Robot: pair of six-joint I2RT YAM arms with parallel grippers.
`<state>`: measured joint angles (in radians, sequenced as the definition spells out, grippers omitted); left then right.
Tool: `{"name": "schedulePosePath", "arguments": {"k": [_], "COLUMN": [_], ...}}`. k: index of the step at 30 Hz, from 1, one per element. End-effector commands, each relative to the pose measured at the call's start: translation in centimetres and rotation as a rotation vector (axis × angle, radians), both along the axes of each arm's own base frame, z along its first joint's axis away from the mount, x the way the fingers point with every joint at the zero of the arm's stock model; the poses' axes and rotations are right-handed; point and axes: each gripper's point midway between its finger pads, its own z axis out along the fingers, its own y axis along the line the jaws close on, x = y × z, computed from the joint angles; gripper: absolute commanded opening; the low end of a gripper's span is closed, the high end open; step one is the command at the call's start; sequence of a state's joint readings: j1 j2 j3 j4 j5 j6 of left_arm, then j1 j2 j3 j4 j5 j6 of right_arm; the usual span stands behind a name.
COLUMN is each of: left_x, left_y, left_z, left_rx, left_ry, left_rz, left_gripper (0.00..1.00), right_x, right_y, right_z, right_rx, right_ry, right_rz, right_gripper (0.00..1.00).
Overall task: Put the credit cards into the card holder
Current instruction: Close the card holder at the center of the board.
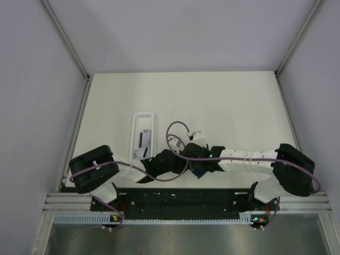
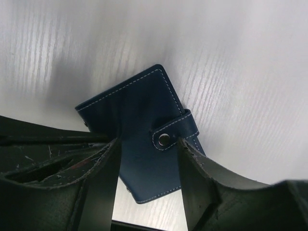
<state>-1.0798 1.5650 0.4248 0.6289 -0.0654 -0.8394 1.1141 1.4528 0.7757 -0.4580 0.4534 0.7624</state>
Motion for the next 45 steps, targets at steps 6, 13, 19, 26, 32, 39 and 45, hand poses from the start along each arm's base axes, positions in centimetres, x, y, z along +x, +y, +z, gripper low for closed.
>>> {"name": "schedulePosePath", "arguments": {"k": [6,13,19,26,32,39,45], "left_x": [-0.8,-0.8,-0.7,-0.7,-0.7,-0.7,-0.7], "left_y": [0.4,0.4,0.2,0.1,0.3,0.3,0.1], "left_z": [-1.5,-1.5,-1.4,-1.3,-1.4,-1.4,-1.3], "left_rx": [0.047,0.050,0.046,0.045,0.050,0.048,0.048], "left_ry": [0.034,0.033,0.034,0.033,0.036,0.033,0.033], "left_rz": [-0.024,-0.024,-0.024,-0.026,-0.023,-0.024,-0.027], "left_gripper": [0.00,0.00,0.00,0.00,0.00,0.00,0.00], "right_x": [1.3,1.9,1.9,1.1,1.2,1.8,1.7], "right_y": [-0.5,-2.6,-3.1,-1.2,-1.1,-1.5,-1.5], "right_z": [5.7,6.6,4.9,4.0,2.9,2.3,1.6], "right_rx": [0.162,0.328,0.388,0.466,0.448,0.406,0.390], "right_ry": [-0.043,-0.030,0.038,0.114,0.135,0.118,0.135], "right_rz": [-0.020,-0.064,-0.018,0.074,0.071,0.055,0.057], "right_gripper": [0.50,0.11,0.00,0.00,0.00,0.00,0.00]}}
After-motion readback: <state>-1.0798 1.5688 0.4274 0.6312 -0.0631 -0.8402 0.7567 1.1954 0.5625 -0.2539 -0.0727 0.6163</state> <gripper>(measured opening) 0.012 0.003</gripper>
